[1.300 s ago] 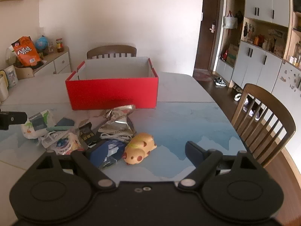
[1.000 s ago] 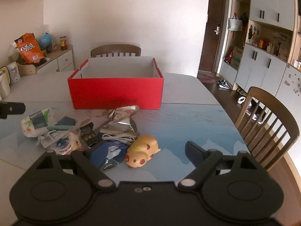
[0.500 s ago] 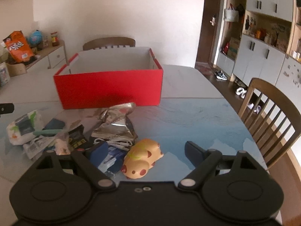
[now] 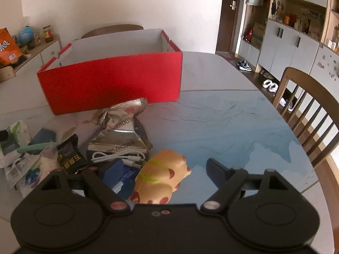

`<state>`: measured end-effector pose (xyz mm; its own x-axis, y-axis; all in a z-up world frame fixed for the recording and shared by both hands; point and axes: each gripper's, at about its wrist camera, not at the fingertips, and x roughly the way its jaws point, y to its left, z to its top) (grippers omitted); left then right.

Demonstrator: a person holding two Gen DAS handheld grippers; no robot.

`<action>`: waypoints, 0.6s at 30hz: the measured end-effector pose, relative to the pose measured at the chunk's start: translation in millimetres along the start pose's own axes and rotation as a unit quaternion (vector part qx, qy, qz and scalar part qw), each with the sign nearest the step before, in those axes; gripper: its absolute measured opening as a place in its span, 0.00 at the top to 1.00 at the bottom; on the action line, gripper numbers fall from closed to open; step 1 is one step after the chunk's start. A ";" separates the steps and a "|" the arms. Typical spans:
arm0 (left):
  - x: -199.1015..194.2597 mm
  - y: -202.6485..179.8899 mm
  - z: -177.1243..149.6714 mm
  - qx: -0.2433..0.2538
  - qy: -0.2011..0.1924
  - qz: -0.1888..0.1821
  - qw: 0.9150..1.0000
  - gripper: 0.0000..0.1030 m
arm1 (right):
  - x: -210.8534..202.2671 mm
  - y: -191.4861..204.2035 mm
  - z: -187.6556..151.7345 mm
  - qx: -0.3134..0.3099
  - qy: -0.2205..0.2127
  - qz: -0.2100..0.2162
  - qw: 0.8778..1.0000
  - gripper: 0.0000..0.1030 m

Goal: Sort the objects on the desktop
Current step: 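Reach the left gripper to the white-green pack while the right reaches the yellow pig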

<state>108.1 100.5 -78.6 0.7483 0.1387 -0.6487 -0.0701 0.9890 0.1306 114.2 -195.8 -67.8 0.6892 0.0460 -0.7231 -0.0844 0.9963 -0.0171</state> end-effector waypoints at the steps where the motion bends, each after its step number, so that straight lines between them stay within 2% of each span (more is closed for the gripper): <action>1: 2.9 0.7 -1.1 -0.002 0.003 -0.005 1.000 0.00 | 2.8 0.0 -0.6 0.000 0.003 0.001 1.000 0.18; 5: 14.5 -0.3 -7.9 0.000 0.009 -0.008 1.000 0.00 | 11.5 1.9 -5.1 -0.002 0.017 0.000 1.000 0.18; 18: 37.5 -2.3 -17.8 -0.005 0.022 -0.033 0.999 0.00 | 29.2 -8.5 -5.3 0.051 0.039 0.023 0.998 0.18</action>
<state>124.6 104.4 -116.6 0.7223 0.0753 -0.6875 -0.0287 0.9965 0.0789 131.3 -203.3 -92.4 0.6279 0.0909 -0.7730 -0.0382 0.9956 0.0860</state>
